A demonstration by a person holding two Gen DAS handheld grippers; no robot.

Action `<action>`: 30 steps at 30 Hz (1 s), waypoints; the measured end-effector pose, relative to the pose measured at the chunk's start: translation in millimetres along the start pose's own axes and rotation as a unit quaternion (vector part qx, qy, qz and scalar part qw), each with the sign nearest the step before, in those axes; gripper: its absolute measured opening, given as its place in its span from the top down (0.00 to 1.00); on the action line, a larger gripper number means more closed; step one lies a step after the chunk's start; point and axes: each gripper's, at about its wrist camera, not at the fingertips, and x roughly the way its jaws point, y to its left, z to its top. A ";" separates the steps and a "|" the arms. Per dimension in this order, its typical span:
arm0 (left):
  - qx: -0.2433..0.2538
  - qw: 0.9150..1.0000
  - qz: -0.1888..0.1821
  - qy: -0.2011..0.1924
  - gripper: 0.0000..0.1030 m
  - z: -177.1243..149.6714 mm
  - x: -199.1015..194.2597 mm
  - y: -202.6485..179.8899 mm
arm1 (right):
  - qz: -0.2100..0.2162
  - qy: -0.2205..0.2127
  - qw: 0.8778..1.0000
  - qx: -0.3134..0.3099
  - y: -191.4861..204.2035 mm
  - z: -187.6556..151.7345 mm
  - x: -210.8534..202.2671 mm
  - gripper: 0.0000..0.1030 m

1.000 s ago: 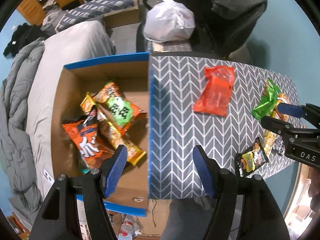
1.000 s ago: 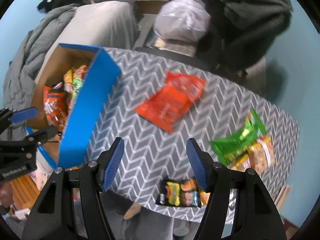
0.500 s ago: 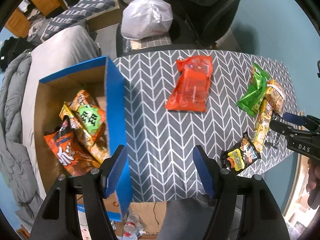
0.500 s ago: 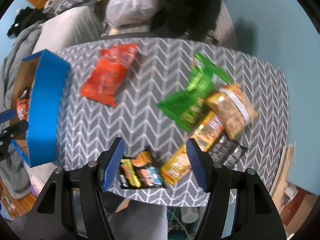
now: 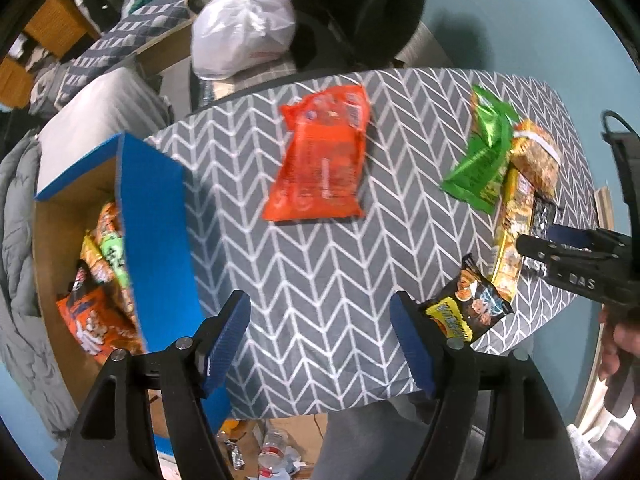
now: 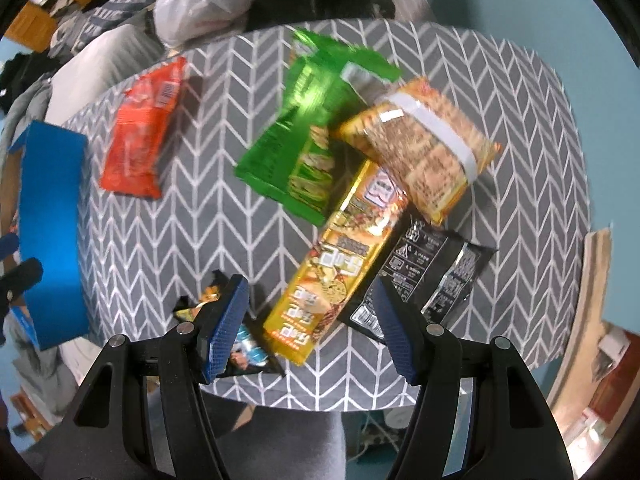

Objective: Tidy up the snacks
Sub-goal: 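Move both tools back over the snacks on the table, then grasp the yellow wafer stick with the right tool while the left tool grasps the black snack packet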

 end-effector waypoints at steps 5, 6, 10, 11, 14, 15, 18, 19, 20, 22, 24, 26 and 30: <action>0.017 1.000 -0.008 0.003 0.28 -1.8 13.4 -18.6 | 0.015 0.008 0.999 0.037 -10.7 -1.0 19.8 0.37; 0.018 1.000 -0.007 0.005 0.28 -1.7 17.2 -21.2 | 0.019 0.005 0.999 0.042 -11.3 -0.8 21.2 0.37; 0.016 1.000 -0.009 0.018 0.29 -0.9 30.1 -28.3 | 0.017 -0.001 0.999 0.044 -10.0 1.6 26.0 0.37; 0.015 1.000 -0.010 0.018 0.29 -1.0 32.1 -29.4 | 0.016 -0.002 0.999 0.045 -8.8 2.2 28.5 0.37; 0.008 1.000 -0.018 0.020 0.28 -0.8 37.0 -31.5 | 0.004 -0.003 0.999 0.046 -6.2 4.1 35.8 0.37; 0.007 1.000 -0.022 0.020 0.28 -1.1 38.1 -31.9 | 0.000 -0.002 0.999 0.049 -7.0 4.7 39.0 0.37; 0.009 0.999 -0.026 0.020 0.28 -1.8 40.5 -35.6 | -0.003 0.003 0.999 0.053 -5.6 4.9 52.3 0.37; 0.012 0.999 -0.026 0.021 0.28 -2.5 40.9 -37.5 | -0.008 0.007 0.999 0.050 -4.9 4.8 57.8 0.42; 0.016 0.999 -0.026 0.021 0.28 -3.4 41.1 -39.4 | -0.013 0.013 0.999 0.045 -4.2 3.8 63.4 0.55; 0.022 0.999 -0.026 0.020 0.28 -5.0 40.8 -42.7 | -0.014 0.009 0.999 0.035 -2.0 -0.6 67.7 0.56; 0.024 0.999 -0.029 0.019 0.28 -5.9 39.1 -43.9 | -0.022 0.012 0.999 0.024 -1.1 -4.9 67.6 0.61; 0.026 0.999 -0.034 0.020 0.27 -7.2 38.9 -46.5 | -0.024 0.013 1.000 0.016 -3.3 -11.0 67.0 0.64; 0.040 0.998 -0.047 0.017 0.25 -11.7 38.9 -55.6 | -0.030 0.016 0.999 -0.001 -17.3 -31.1 62.6 0.69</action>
